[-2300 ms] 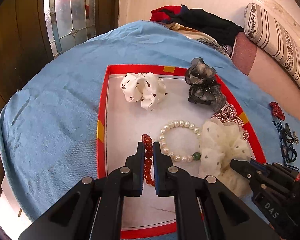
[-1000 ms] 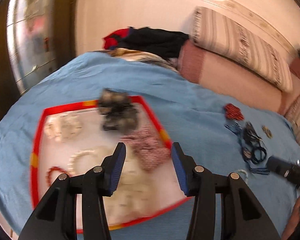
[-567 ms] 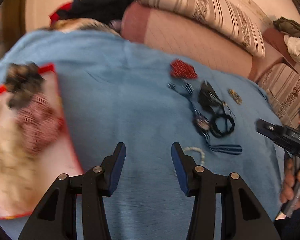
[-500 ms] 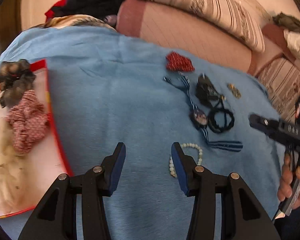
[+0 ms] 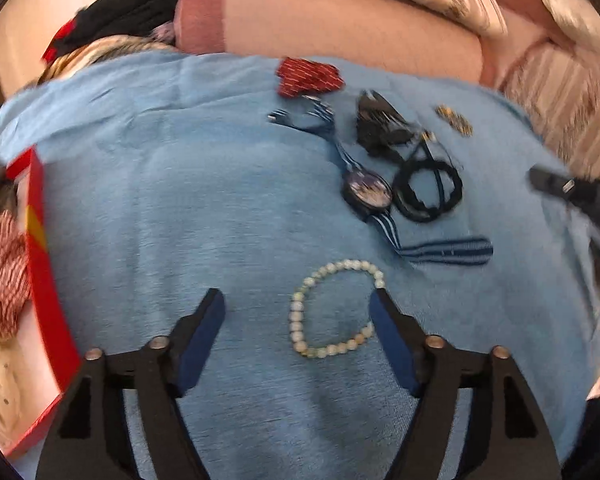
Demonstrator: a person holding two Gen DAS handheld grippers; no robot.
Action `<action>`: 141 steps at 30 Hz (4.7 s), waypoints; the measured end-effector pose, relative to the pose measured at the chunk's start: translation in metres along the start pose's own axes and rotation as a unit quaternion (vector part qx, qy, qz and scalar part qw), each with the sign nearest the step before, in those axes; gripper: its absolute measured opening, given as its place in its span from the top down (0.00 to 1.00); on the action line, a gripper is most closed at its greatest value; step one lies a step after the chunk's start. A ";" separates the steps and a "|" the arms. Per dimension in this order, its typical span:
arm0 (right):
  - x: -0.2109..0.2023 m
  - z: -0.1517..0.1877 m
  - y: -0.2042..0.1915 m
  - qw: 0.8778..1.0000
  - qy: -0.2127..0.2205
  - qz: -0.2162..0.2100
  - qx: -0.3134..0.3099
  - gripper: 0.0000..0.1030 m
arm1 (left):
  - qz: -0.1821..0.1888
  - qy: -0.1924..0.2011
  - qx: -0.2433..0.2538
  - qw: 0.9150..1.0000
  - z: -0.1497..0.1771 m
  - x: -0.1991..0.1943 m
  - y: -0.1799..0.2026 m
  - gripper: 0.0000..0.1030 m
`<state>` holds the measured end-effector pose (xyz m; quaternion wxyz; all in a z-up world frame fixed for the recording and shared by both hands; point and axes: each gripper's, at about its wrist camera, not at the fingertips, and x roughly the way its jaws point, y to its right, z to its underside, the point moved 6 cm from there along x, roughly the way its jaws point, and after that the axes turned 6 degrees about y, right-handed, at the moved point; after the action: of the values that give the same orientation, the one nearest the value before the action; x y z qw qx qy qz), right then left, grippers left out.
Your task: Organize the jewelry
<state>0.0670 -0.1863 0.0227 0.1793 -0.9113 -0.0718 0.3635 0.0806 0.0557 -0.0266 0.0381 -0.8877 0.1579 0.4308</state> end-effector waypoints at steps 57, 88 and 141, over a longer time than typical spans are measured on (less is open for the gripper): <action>0.003 0.021 -0.041 0.997 -0.041 -0.052 -0.027 0.91 | -0.051 0.057 0.010 0.997 -0.015 -0.036 -0.013 0.89; -0.015 0.022 -0.080 0.995 -0.013 -0.088 -0.038 0.91 | -0.017 -0.014 -0.014 1.000 0.004 0.007 -0.028 0.25; 0.002 0.039 -0.212 0.985 -0.024 -0.156 -0.074 0.91 | -0.066 0.124 -0.118 0.983 -0.022 -0.120 -0.140 0.95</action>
<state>0.0418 0.0212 0.0758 0.1641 -0.8908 -0.2439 0.3465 0.0713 0.2134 0.0712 -0.0582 -0.9410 0.0503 0.3296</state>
